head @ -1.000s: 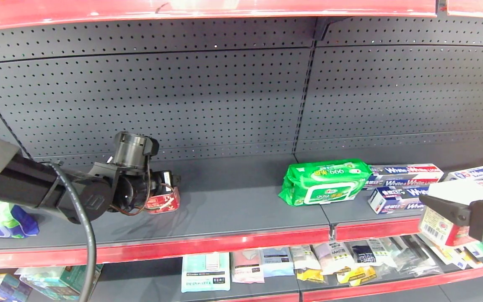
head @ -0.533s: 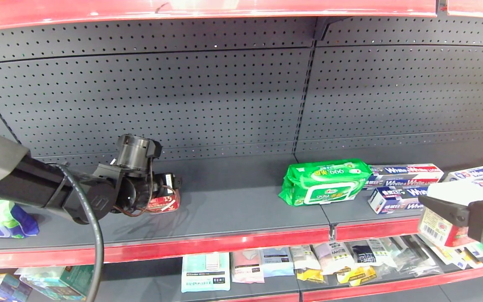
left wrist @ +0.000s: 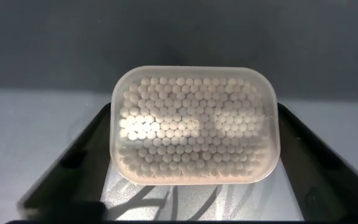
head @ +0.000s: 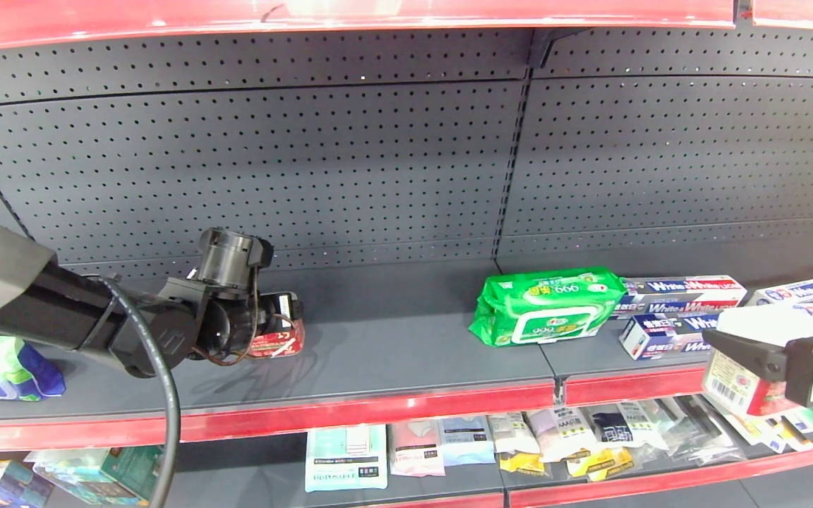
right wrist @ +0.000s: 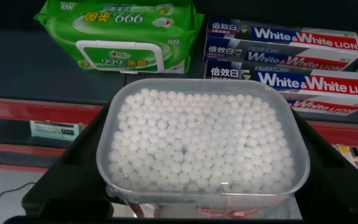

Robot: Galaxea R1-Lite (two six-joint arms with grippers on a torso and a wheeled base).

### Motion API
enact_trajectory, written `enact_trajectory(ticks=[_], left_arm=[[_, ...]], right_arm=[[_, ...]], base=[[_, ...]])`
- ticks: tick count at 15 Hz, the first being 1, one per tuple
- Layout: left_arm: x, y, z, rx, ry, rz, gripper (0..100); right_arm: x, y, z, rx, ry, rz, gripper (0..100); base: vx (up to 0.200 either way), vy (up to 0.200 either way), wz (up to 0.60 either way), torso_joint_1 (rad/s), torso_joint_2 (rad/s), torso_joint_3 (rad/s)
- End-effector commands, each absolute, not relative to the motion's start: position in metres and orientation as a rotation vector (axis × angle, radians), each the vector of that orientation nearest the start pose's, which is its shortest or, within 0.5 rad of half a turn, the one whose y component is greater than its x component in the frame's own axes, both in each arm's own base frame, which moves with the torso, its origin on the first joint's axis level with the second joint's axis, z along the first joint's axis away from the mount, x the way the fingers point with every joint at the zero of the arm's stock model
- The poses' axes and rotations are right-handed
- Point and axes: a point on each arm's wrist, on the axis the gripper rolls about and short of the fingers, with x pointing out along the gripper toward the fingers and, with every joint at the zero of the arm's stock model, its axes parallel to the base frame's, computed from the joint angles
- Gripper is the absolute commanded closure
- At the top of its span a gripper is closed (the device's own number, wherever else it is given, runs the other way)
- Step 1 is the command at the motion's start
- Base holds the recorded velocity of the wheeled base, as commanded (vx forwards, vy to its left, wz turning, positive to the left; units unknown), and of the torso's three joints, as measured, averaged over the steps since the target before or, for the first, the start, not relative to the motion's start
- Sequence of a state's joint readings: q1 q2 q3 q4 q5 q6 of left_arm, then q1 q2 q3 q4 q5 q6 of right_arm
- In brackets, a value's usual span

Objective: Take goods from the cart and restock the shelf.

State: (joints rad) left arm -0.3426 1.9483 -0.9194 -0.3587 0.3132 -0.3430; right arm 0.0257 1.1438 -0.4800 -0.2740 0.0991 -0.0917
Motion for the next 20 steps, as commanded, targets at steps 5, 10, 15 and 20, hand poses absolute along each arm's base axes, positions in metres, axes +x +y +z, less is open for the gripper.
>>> enact_trajectory(ticks=[5,10,15,20], left_arm=[[0.324,-0.108,0.107,-0.116,0.628,0.079,100],[0.315,-0.105,0.117,-0.121,0.628,0.070,100],[0.301,-0.100,0.119,-0.117,0.637,0.070,100],[0.286,-0.095,0.121,-0.117,0.644,0.067,100]], right_arm=[[0.156,0.006,0.186,-0.076,0.387,0.142,100],[0.156,0.006,0.186,-0.076,0.387,0.141,100],[0.156,0.006,0.186,-0.076,0.385,0.141,100],[0.156,0.006,0.186,-0.078,0.385,0.141,100]], base=[[0.000,0.000,0.00,0.000,0.00,0.000],[0.000,0.000,0.00,0.000,0.00,0.000],[0.000,0.000,0.00,0.000,0.00,0.000],[0.000,0.000,0.00,0.000,0.00,0.000]])
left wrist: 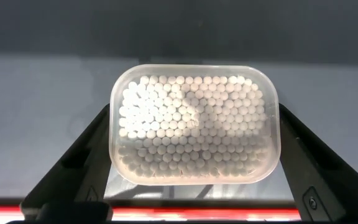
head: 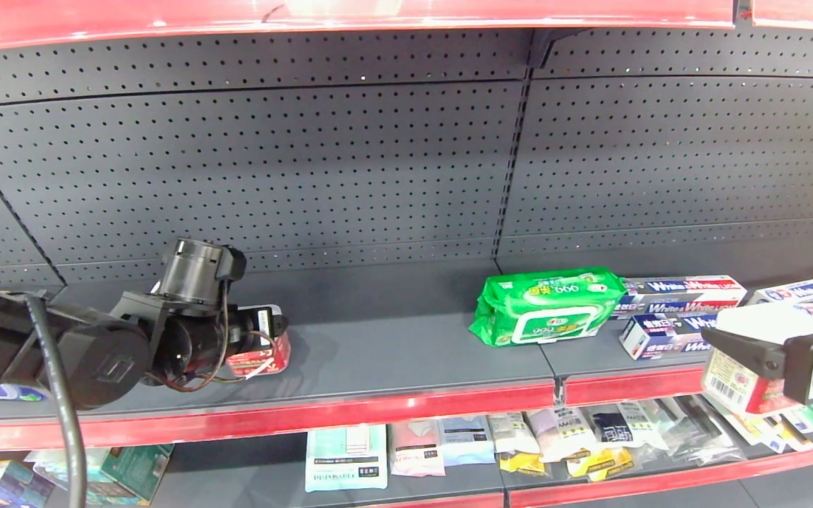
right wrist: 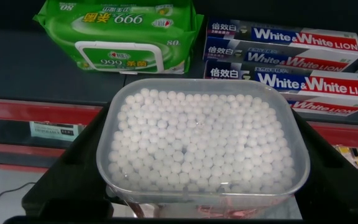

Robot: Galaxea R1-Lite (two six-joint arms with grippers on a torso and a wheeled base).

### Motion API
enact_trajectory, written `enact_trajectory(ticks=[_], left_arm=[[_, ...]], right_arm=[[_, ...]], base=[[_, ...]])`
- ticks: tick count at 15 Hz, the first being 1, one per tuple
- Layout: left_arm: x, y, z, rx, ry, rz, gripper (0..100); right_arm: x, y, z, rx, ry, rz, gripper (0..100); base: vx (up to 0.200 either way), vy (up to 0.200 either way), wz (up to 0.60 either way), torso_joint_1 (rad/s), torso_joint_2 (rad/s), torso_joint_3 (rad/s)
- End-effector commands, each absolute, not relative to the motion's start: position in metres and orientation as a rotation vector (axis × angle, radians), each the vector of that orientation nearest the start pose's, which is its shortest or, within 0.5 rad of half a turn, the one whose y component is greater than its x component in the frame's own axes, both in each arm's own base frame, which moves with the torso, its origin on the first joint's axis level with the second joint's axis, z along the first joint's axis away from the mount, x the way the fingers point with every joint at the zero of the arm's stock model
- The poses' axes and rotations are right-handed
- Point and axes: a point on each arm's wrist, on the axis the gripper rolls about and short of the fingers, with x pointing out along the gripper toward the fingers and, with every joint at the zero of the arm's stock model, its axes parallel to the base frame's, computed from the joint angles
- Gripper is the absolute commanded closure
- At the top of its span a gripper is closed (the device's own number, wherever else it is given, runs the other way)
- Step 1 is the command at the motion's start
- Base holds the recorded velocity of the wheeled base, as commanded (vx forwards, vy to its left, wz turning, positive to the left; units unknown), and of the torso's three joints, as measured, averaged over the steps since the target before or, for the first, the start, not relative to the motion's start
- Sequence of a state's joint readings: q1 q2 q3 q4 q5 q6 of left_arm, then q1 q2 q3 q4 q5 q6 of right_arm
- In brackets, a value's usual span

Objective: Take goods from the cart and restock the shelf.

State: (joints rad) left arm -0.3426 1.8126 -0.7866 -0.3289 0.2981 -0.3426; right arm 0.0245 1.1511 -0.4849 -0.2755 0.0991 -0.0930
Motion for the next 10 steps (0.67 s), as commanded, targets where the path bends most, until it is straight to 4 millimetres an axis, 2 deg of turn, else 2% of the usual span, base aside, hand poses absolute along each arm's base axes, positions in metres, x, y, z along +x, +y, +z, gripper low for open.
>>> enact_trajectory(ticks=[1,10], left_arm=[[0.284,-0.095,0.122,-0.119,0.643,0.057,100],[0.266,-0.092,0.119,-0.100,0.670,0.024,100]], right_arm=[[0.157,0.006,0.186,-0.077,0.387,0.141,100],[0.158,0.006,0.186,-0.077,0.390,0.141,100]], base=[[0.000,0.000,0.00,0.000,0.00,0.000],[0.000,0.000,0.00,0.000,0.00,0.000]])
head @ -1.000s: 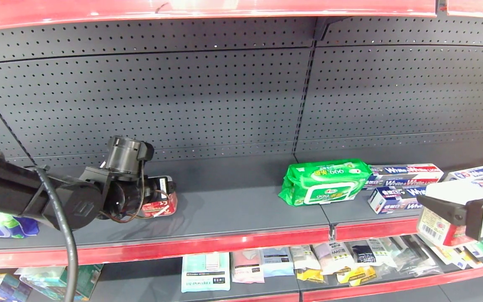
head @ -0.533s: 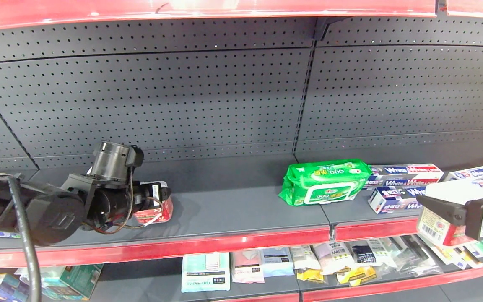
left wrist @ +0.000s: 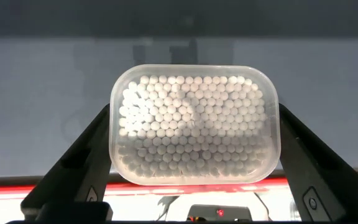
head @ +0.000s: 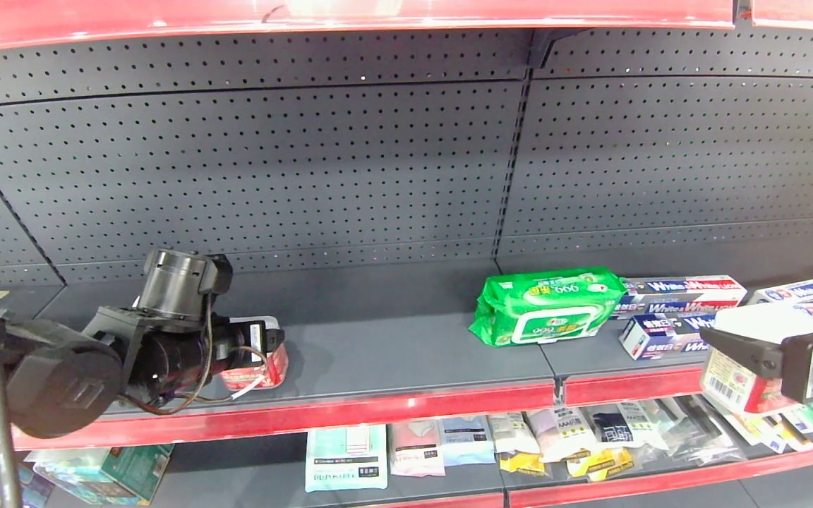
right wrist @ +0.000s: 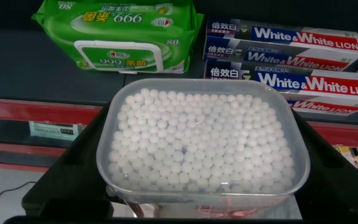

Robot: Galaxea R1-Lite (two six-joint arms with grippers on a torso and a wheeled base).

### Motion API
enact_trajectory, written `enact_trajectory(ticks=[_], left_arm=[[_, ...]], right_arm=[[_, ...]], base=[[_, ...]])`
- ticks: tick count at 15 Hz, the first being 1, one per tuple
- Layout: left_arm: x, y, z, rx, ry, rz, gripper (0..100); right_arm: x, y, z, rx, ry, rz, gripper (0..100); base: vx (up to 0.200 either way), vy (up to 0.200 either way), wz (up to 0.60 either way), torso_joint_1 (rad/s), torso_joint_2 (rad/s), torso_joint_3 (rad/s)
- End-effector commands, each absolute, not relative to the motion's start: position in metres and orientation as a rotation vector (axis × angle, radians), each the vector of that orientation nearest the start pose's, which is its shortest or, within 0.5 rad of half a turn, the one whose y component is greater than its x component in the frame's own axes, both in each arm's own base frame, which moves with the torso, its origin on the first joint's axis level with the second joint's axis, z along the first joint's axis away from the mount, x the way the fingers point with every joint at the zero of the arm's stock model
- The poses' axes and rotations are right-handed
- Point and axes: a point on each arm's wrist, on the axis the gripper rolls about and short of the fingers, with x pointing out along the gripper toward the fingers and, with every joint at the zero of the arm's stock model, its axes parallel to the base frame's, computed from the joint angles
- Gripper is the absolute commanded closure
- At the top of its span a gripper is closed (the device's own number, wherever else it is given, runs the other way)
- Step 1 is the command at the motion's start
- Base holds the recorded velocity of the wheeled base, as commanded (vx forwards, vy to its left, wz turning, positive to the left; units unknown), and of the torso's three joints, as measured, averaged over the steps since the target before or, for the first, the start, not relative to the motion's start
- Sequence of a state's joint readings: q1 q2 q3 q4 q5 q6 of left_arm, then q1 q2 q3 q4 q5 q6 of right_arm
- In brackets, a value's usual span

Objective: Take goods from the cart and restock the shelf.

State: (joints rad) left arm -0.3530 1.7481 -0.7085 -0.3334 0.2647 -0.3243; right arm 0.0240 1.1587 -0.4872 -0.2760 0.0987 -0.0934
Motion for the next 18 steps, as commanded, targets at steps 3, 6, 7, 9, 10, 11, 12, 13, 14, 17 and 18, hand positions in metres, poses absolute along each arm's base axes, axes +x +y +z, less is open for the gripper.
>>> enact_trajectory(ticks=[3,6,7,9,10,11,12,13,14,17,18], left_arm=[[0.262,-0.094,0.116,-0.092,0.683,0.014,100],[0.256,-0.096,0.113,-0.083,0.699,-0.002,100],[0.255,-0.096,0.112,-0.083,0.701,-0.004,100],[0.254,-0.096,0.112,-0.083,0.704,-0.003,100],[0.254,-0.095,0.111,-0.083,0.705,-0.002,100],[0.254,-0.095,0.111,-0.082,0.705,-0.001,100],[0.254,-0.095,0.112,-0.083,0.704,-0.003,100],[0.253,-0.095,0.113,-0.085,0.701,-0.003,100],[0.253,-0.095,0.113,-0.085,0.701,-0.003,100],[0.250,-0.094,0.110,-0.081,0.711,-0.001,100],[0.248,-0.093,0.109,-0.078,0.718,0.000,100]], right_arm=[[0.158,0.006,0.186,-0.078,0.391,0.140,100],[0.160,0.006,0.186,-0.078,0.393,0.140,100],[0.160,0.006,0.186,-0.077,0.394,0.140,100],[0.162,0.006,0.186,-0.077,0.397,0.140,100],[0.162,0.006,0.185,-0.077,0.399,0.140,100],[0.162,0.006,0.185,-0.079,0.400,0.142,100],[0.162,0.006,0.185,-0.078,0.399,0.141,100],[0.162,0.006,0.184,-0.079,0.403,0.140,100],[0.163,0.006,0.185,-0.079,0.402,0.143,100],[0.165,0.007,0.186,-0.079,0.402,0.142,100],[0.165,0.006,0.186,-0.079,0.399,0.140,100]], base=[[0.000,0.000,0.00,0.000,0.00,0.000],[0.000,0.000,0.00,0.000,0.00,0.000],[0.000,0.000,0.00,0.000,0.00,0.000],[0.000,0.000,0.00,0.000,0.00,0.000],[0.000,0.000,0.00,0.000,0.00,0.000],[0.000,0.000,0.00,0.000,0.00,0.000],[0.000,0.000,0.00,0.000,0.00,0.000],[0.000,0.000,0.00,0.000,0.00,0.000],[0.000,0.000,0.00,0.000,0.00,0.000],[0.000,0.000,0.00,0.000,0.00,0.000],[0.000,0.000,0.00,0.000,0.00,0.000]])
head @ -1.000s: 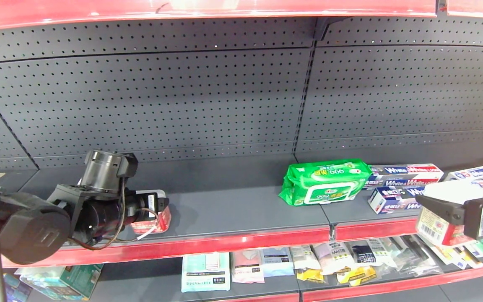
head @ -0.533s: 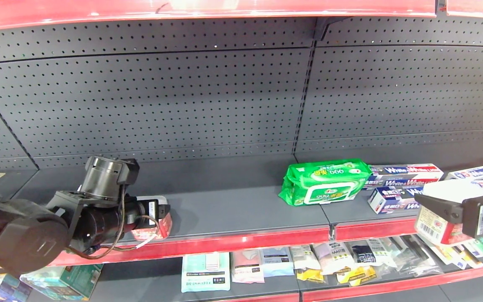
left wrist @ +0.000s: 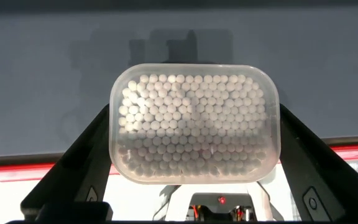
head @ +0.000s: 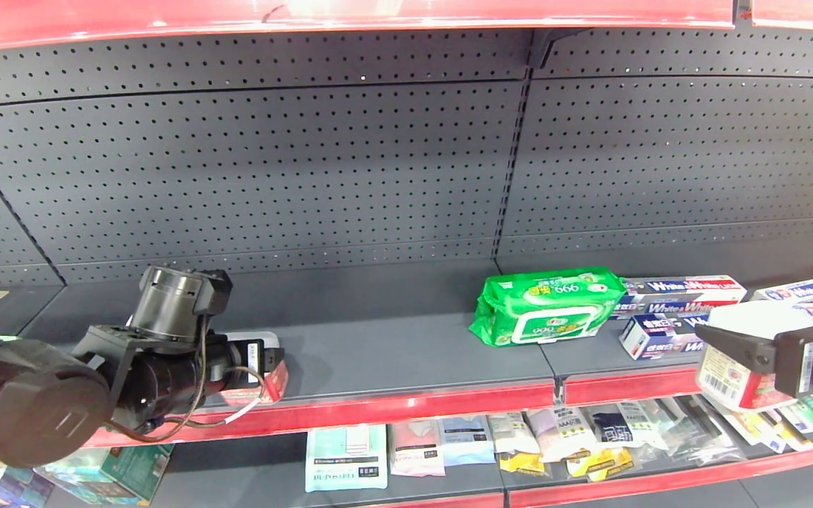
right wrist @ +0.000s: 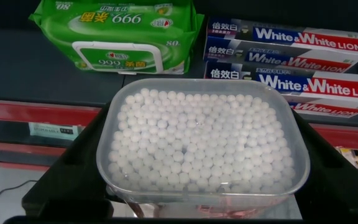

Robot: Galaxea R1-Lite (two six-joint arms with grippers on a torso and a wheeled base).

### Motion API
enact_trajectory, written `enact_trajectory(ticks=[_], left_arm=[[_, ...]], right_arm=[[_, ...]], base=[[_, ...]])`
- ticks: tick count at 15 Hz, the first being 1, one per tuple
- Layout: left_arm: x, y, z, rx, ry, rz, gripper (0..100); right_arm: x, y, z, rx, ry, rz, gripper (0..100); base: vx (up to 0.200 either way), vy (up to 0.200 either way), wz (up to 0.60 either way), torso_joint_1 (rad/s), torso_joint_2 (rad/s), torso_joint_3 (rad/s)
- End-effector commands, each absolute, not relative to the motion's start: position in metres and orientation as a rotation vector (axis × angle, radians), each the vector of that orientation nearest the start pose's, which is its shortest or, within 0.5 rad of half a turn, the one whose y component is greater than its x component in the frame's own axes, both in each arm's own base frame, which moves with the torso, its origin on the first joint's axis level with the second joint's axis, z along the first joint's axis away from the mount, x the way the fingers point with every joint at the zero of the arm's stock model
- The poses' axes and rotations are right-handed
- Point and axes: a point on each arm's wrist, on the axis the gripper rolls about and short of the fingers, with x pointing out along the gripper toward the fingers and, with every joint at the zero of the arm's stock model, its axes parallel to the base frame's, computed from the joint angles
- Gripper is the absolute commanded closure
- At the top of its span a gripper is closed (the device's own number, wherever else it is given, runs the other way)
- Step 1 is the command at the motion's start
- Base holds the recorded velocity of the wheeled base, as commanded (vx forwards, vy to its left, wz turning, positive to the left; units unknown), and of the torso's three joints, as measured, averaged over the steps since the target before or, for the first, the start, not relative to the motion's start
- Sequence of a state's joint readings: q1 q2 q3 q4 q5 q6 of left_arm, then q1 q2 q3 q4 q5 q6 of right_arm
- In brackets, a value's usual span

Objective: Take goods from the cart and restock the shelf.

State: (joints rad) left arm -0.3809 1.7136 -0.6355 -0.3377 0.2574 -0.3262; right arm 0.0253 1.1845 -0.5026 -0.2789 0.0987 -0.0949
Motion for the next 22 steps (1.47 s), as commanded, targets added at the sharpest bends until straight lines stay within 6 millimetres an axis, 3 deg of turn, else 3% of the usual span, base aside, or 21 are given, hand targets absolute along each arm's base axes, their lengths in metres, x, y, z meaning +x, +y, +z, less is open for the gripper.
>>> enact_trajectory(ticks=[1,22], left_arm=[[0.247,-0.093,0.108,-0.077,0.721,0.001,100],[0.253,-0.095,0.100,-0.082,0.699,-0.004,100]], right_arm=[[0.166,0.007,0.187,-0.080,0.388,0.141,100],[0.169,0.006,0.187,-0.081,0.382,0.140,100]], base=[[0.000,0.000,0.00,0.000,0.00,0.000],[0.000,0.000,0.00,0.000,0.00,0.000]])
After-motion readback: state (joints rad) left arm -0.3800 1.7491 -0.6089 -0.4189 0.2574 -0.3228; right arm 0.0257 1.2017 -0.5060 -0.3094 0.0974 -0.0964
